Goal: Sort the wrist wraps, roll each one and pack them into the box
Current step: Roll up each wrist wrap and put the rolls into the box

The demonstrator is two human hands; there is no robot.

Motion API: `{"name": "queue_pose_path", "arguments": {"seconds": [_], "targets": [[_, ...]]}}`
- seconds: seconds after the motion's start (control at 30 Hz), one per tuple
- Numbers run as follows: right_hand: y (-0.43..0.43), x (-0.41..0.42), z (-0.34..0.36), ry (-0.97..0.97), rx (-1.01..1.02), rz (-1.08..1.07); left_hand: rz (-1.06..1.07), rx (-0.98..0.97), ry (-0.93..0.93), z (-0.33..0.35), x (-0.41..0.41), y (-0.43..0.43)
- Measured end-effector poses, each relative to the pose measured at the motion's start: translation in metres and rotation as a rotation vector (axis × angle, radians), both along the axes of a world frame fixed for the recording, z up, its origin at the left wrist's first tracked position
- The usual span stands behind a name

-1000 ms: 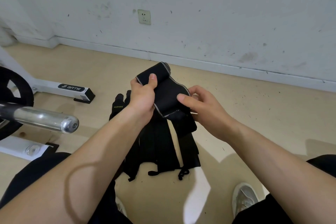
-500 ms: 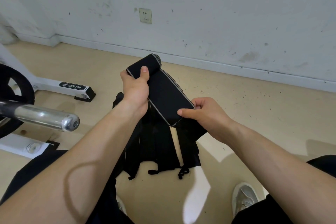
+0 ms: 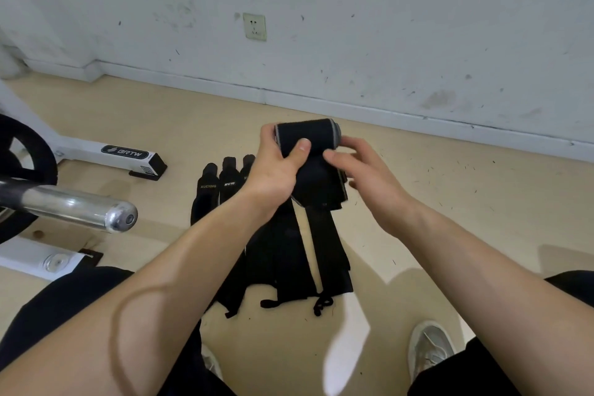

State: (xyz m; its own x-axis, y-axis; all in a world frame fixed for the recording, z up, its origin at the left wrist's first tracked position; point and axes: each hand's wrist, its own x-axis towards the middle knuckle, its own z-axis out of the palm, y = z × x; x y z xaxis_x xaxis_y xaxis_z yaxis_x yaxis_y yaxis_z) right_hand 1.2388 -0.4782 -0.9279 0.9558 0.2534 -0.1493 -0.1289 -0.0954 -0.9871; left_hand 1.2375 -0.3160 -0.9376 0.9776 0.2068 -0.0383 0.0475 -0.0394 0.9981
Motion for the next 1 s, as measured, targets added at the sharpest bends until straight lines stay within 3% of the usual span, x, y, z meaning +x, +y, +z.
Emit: {"name": "queue_pose_path", "arguments": {"seconds": [0.23, 0.33, 0.53, 0.67, 0.8, 0.9, 1.0], "targets": [[-0.002, 0.006, 0.004, -0.030, 0.010, -0.083, -0.253, 0.065, -0.044, -0.005, -0.012, -0.013], [-0.002, 0.005, 0.004, -0.058, -0.012, -0.118, -0.292, -0.035, -0.013, -0.006, -0.015, -0.017], [0.000, 0.000, -0.003, -0.068, -0.027, -0.086, -0.313, -0.243, 0.052, -0.010, -0.020, -0.019], [-0.001, -0.004, -0.004, -0.035, -0.088, -0.049, -0.315, -0.211, 0.058, -0.013, -0.023, -0.017], [-0.003, -0.003, -0.004, -0.149, -0.178, -0.031, -0.331, -0.128, 0.076, -0.009, -0.025, -0.015], [-0.005, -0.001, -0.002, -0.125, -0.084, 0.007, -0.276, -0.166, 0.093, -0.008, -0.025, -0.014], [-0.005, -0.001, -0.004, -0.100, -0.008, 0.044, -0.253, -0.337, 0.225, 0.000, -0.023, -0.015]]}}
